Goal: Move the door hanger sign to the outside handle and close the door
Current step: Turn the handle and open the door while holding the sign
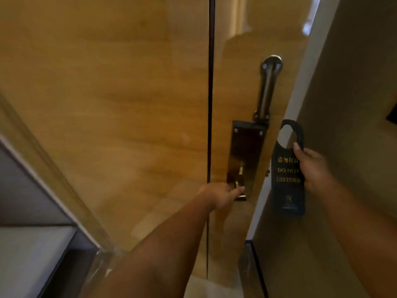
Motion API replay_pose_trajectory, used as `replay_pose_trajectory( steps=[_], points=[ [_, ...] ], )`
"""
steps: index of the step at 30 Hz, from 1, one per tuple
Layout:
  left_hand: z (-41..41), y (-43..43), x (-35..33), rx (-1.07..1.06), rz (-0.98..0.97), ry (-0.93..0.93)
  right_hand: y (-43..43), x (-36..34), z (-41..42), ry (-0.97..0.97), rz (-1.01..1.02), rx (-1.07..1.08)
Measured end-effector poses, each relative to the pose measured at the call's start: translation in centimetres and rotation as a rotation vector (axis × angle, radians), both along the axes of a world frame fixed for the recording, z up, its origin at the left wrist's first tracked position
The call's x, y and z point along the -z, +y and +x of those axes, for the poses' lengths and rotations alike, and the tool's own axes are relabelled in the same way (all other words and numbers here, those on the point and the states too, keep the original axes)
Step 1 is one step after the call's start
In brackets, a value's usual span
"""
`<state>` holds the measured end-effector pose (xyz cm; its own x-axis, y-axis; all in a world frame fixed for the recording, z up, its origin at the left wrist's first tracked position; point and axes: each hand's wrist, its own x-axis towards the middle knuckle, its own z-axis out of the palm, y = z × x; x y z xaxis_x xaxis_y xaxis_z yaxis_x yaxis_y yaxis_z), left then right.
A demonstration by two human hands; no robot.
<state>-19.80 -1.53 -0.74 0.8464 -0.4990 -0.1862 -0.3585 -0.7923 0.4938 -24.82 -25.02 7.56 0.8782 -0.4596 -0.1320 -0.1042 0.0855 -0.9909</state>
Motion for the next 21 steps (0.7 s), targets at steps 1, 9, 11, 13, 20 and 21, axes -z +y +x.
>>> replay_pose_trajectory(
  steps=[1,9,11,13,20,21],
  points=[
    [-0.9,0.6,-0.2,-0.004,0.036,-0.034,0.2,0.0,-0.9,0.016,0.0,-0.025],
    [-14.7,7.5,-0.8,-0.2,0.234,-0.164,4.0,2.5,-13.1,0.07,-0.134,-0.228],
    [-18.2,10.1,-0.9,-0.23,0.235,-0.268,5.0,3.0,-15.2,0.071,-0.157,-0.284],
    [-21.9,12.5,-1.1,-0.31,0.138,-0.358,6.0,3.0,-16.5,0.069,-0.197,-0.336],
    [-34.0,21.9,-1.0,-0.599,0.164,-0.437,14.3,3.7,-20.0,0.036,-0.223,-0.516],
    [-35.4,22.9,-1.1,-0.651,0.169,-0.413,16.2,3.6,-20.6,0.036,-0.235,-0.558]
  ],
)
